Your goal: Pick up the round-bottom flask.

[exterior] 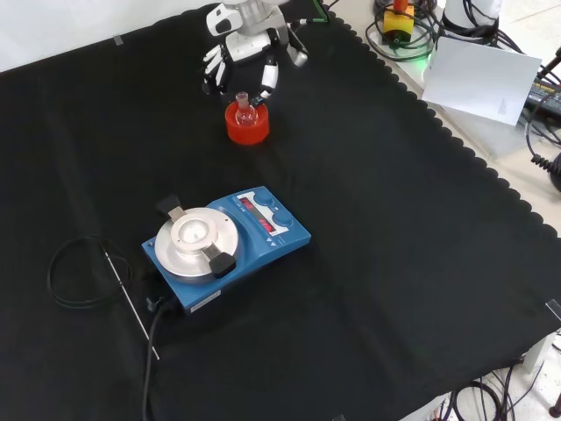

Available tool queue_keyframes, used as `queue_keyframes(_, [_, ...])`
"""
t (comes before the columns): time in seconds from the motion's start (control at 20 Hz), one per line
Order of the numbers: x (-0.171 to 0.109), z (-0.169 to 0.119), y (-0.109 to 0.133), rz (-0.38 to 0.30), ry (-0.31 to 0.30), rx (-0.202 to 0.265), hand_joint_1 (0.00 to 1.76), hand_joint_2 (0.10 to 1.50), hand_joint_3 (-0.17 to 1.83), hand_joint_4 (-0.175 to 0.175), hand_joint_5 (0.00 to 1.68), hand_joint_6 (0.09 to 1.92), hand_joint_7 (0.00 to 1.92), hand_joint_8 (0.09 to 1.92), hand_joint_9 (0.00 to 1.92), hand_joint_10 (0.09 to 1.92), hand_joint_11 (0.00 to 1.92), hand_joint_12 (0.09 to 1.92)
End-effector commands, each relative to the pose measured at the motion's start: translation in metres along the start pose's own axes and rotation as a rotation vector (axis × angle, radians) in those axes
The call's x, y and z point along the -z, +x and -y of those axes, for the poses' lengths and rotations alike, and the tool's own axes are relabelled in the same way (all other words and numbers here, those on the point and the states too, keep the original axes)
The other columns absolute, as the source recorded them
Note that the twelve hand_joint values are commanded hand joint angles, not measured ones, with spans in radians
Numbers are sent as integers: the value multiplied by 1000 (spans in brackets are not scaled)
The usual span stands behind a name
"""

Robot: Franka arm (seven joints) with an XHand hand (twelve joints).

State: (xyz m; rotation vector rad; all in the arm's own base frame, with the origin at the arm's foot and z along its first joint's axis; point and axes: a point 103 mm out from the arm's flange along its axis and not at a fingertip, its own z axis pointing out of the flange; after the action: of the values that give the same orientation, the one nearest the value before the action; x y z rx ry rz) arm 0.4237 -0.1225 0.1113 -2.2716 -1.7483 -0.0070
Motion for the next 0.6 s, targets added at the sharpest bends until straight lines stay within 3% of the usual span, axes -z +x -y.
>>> queue_keyframes(0.05, [-3,3,9,14,-7,1,992,595,696,-94,894,802,416,722,573,660,257,1372])
queue_keyframes(0.25, [-1,1,5,5,-5,-3,999,596,698,-102,937,805,421,723,577,658,258,1371])
queue_keyframes(0.35, [1,0,2,15,-14,-8,1052,742,525,71,1070,807,428,728,585,659,267,1372])
queue_keyframes(0.4, [1,0,1,20,-20,-12,1069,780,472,117,1116,790,438,728,594,656,279,1367])
queue_keyframes(0.45, [2,0,1,22,-23,-14,1084,793,455,128,1146,776,452,725,607,651,293,1360])
queue_keyframes(0.6, [4,0,0,29,-36,-15,1105,785,484,110,1170,781,483,714,635,632,324,1347])
